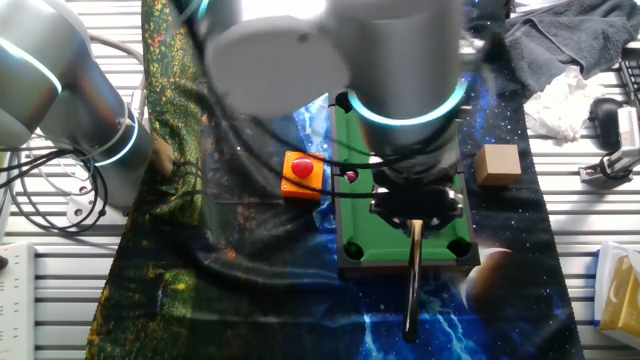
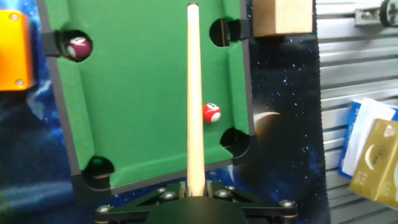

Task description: Hit the pool ball

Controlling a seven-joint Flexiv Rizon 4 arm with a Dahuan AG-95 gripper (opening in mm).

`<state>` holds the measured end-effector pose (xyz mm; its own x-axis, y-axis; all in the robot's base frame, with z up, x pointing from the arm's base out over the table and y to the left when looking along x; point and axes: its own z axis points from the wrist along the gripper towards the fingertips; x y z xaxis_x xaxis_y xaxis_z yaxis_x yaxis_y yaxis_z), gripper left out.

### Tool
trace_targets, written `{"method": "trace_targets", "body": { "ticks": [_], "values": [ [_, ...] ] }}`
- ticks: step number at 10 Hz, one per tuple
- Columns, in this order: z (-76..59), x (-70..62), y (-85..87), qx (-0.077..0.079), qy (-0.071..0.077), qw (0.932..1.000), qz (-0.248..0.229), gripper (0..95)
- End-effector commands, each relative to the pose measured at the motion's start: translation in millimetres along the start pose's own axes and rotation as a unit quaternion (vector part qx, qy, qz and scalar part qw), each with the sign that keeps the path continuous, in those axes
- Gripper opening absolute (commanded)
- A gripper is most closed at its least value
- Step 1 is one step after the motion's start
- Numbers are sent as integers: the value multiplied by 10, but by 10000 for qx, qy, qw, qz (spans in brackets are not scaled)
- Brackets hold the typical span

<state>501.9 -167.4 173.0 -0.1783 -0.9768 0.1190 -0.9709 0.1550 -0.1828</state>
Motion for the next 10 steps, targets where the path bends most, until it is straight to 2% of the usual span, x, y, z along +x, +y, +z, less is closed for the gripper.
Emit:
{"method": "trace_targets", "body": {
  "ticks": [1,2,5,7,9,10],
  "values": [
    [-14,17,-2,-145,-175,9995,206,0],
    [-19,18,-1,-152,-217,9994,200,0],
    [-14,17,-1,-141,-225,9990,351,0],
    [-14,17,-1,-216,-117,9973,694,0],
    [-14,17,-1,-321,-113,9957,863,0],
    [-14,17,-1,-326,-35,9944,1009,0]
  ]
}}
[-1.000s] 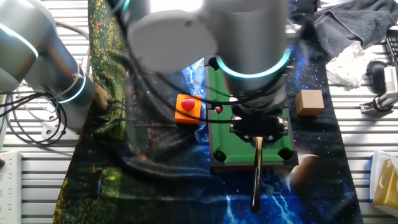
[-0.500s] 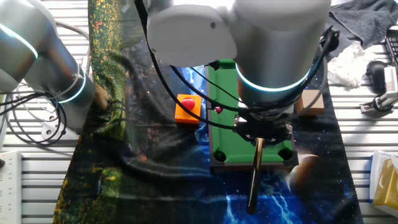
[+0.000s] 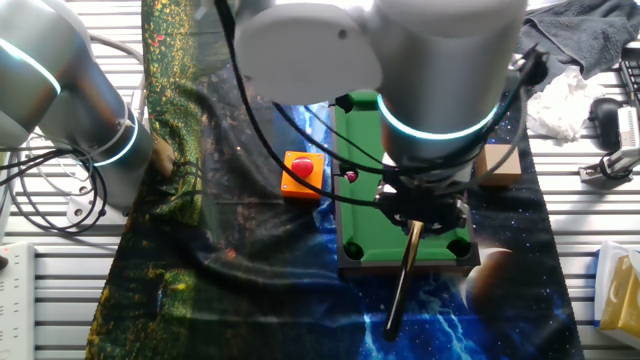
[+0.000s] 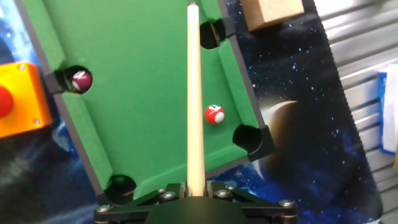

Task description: Hit the pool ball

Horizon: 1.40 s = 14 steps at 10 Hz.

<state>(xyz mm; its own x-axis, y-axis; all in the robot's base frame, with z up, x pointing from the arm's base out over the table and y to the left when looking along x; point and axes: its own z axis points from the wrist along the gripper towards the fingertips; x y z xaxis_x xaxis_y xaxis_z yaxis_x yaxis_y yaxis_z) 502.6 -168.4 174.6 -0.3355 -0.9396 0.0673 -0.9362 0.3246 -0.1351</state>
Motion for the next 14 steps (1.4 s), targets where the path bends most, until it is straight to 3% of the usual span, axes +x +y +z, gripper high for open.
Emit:
{"method": "trace_targets", "body": {
  "ticks": [1,2,3,9,14],
  "values": [
    [-1,8,9,10,127,9997,228,0],
    [-1,8,9,-19,294,9985,468,0],
    [-1,8,9,-3,333,9981,513,0],
    [-1,8,9,83,493,9910,1245,0],
    [-1,8,9,102,498,9905,1275,0]
  ]
}}
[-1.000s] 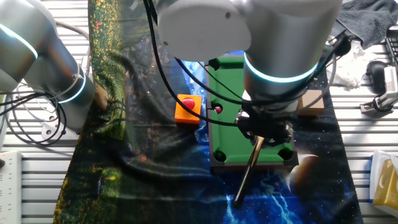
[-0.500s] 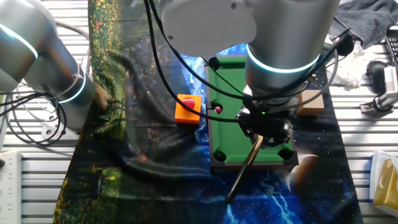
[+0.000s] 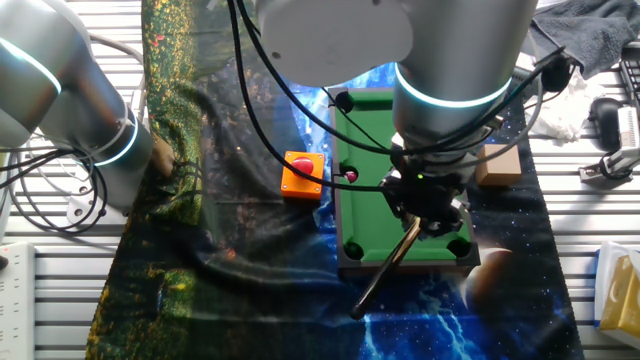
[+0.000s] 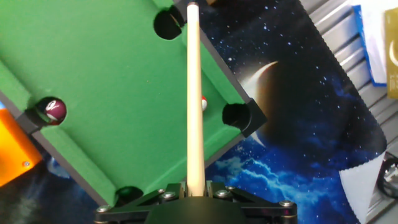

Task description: Hit the pool ball

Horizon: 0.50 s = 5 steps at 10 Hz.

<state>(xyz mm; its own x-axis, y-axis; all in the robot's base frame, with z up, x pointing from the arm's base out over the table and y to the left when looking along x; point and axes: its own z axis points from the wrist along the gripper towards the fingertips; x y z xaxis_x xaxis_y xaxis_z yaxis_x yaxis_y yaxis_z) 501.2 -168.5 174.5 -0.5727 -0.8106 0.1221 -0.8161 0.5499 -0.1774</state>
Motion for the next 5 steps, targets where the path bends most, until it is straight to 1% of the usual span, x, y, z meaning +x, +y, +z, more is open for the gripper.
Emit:
{"method": "trace_targets", "body": {
  "ticks": [1,3,5],
  "values": [
    [0,4,-5,27,10,10000,-31,0],
    [-1,31,-4,28,6,9996,-266,0],
    [3,110,-30,24,5,9987,-500,0]
  ]
}}
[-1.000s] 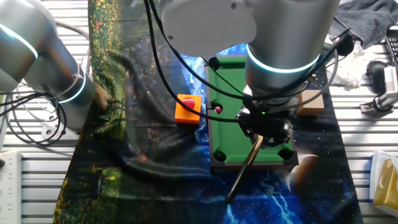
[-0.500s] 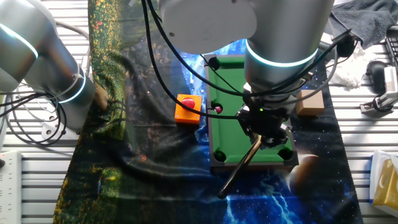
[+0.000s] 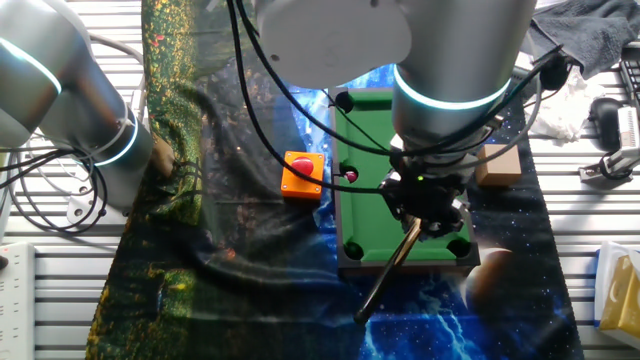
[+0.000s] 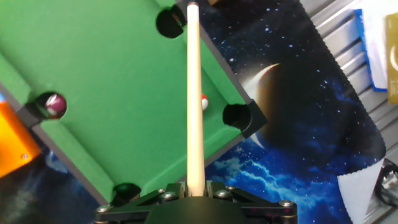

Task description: Hit the pool ball

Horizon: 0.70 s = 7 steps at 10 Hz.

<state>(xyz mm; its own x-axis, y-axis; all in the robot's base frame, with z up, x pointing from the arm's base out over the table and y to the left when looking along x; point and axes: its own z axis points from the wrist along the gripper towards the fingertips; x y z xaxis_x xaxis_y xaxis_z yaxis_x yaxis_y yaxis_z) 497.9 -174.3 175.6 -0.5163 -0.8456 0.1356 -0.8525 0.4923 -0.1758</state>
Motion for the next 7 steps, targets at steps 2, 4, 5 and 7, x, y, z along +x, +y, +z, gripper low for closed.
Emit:
{"method": "trace_targets", "body": {
  "ticks": [2,4,5,7],
  "values": [
    [14,292,-167,-21,-42,9980,-626,0],
    [67,530,-285,10,-71,9937,-1122,0],
    [92,633,-327,28,-96,9918,-1275,0],
    [174,844,-400,72,-146,9892,-1454,0]
  ]
}}
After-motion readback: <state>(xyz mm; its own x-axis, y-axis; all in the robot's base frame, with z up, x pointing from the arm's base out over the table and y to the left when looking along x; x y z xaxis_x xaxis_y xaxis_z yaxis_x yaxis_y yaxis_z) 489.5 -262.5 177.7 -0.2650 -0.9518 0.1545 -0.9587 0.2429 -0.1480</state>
